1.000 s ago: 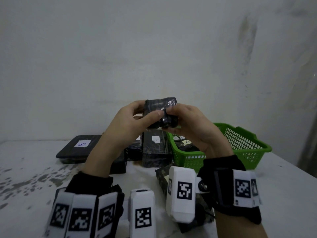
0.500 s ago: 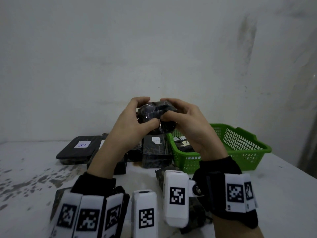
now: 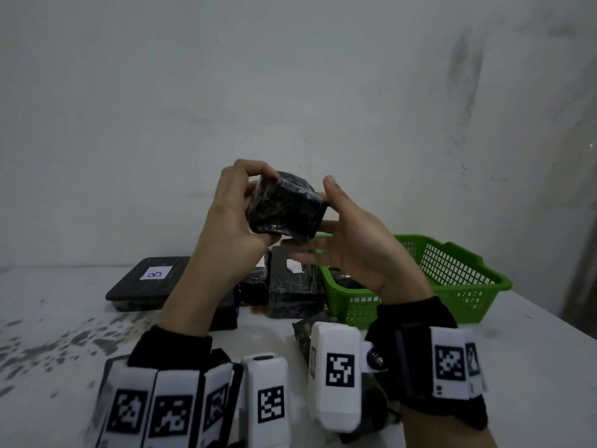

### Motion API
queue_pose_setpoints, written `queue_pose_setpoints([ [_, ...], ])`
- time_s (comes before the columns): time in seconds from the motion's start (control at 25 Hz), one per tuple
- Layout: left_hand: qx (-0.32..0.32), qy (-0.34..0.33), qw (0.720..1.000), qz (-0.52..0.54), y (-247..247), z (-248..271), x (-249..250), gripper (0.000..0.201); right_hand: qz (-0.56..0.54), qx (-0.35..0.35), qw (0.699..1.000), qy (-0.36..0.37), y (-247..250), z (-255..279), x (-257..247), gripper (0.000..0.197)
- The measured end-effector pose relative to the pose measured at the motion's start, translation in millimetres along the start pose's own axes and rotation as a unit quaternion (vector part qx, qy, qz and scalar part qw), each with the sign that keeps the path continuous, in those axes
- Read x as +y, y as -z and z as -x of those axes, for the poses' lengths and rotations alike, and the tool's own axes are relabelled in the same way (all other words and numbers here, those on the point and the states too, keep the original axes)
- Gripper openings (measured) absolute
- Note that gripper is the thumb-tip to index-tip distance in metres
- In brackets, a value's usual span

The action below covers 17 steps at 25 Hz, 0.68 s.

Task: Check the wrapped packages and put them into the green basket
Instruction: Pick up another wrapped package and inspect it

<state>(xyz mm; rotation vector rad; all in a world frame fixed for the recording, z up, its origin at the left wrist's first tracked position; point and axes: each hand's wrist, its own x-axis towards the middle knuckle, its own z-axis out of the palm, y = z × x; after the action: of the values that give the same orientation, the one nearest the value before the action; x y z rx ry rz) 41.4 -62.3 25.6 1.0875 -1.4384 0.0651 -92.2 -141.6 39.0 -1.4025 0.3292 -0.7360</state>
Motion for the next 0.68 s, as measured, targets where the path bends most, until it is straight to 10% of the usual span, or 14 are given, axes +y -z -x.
queue_pose_setpoints([
  [0.28,-0.069,0.152,0.982,0.089,-10.9,2.5,12.4,0.081,-0.018,0.022,0.997,0.066,7.0,0.5,-3.8,0.024],
  [0.52,-0.011,0.268,0.954,0.132,-6.0,-1.7,3.3,0.021,-0.005,-0.013,0.995,0.097,3.8,0.5,-1.8,0.023],
  [0.68,-0.012,0.238,0.964,0.118,-3.1,-0.5,6.1,0.024,0.069,0.005,0.992,0.109,2.4,1.0,0.4,0.022],
])
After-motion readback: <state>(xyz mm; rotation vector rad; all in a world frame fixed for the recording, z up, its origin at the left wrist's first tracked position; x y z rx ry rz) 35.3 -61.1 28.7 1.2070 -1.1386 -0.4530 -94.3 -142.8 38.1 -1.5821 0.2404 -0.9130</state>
